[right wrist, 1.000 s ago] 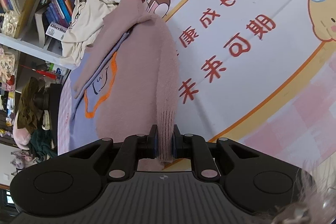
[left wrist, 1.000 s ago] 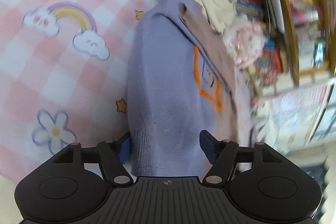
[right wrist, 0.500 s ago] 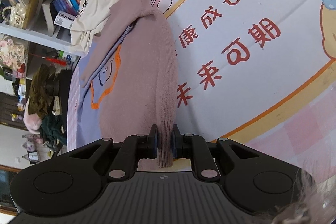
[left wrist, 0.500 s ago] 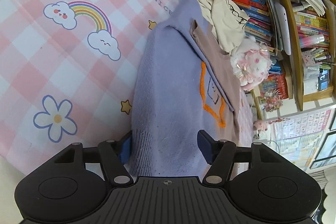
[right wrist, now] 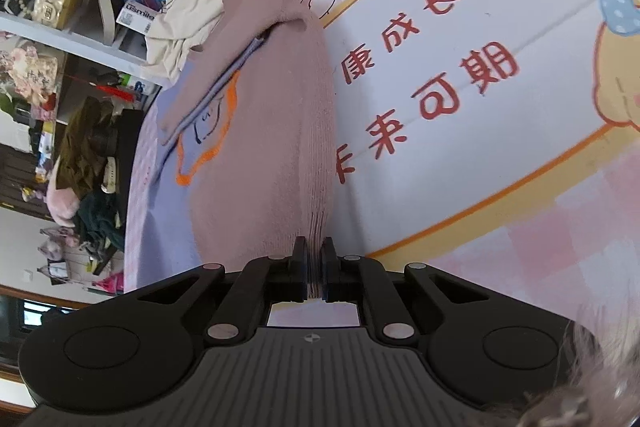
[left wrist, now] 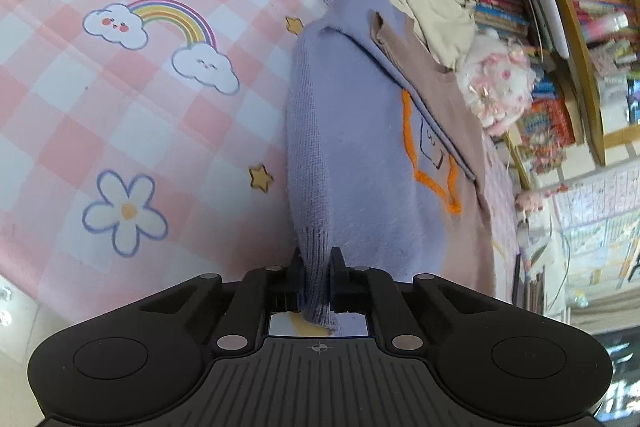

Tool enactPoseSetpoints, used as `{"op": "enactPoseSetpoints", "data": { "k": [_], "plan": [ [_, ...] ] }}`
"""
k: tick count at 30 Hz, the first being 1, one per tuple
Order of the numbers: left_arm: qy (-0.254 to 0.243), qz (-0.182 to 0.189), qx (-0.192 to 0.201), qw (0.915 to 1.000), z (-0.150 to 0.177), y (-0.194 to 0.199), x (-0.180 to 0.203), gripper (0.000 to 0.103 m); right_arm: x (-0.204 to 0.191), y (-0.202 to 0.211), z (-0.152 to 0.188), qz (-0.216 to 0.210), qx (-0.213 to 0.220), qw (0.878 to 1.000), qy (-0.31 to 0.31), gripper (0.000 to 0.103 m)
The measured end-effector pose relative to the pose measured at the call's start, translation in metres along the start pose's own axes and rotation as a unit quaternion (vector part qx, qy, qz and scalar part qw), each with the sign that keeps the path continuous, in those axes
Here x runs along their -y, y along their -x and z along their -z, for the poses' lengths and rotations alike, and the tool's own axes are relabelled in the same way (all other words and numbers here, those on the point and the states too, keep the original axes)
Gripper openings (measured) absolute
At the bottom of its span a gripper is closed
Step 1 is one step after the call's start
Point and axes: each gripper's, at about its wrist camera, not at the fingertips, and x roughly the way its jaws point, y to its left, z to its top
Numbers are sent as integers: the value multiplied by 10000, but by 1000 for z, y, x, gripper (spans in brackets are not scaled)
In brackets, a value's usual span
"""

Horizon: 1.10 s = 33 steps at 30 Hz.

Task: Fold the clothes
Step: 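Lift both side edges and fold them inward toward the sweater center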

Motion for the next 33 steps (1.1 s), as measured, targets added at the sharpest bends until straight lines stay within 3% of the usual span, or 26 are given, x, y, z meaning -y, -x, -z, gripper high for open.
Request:
{"op": "enactPoseSetpoints", "data": {
  "k": [9, 17, 22, 26, 33],
  "plan": [
    [208, 337, -101, 9992, 28, 26, -1, 7, 10, 40, 19, -280, -15, 9994, -179, 6],
    [440, 482, -194, 9977, 65, 48, -13, 6, 25, 67, 45, -340, -325, 9984, -312, 6],
    [616, 944, 80, 9936, 66, 58, -8, 6, 20, 80, 44, -618, -276, 9970, -369, 6],
    [601, 1567, 534, 9844, 44, 63, 10, 6, 1, 97, 17, -1186, 161, 9923, -330, 6],
    [1007, 2476, 1316, 9546, -17, 39, 33, 6, -26, 97, -53, -1800, 1241, 9741, -578, 6]
  ]
}}
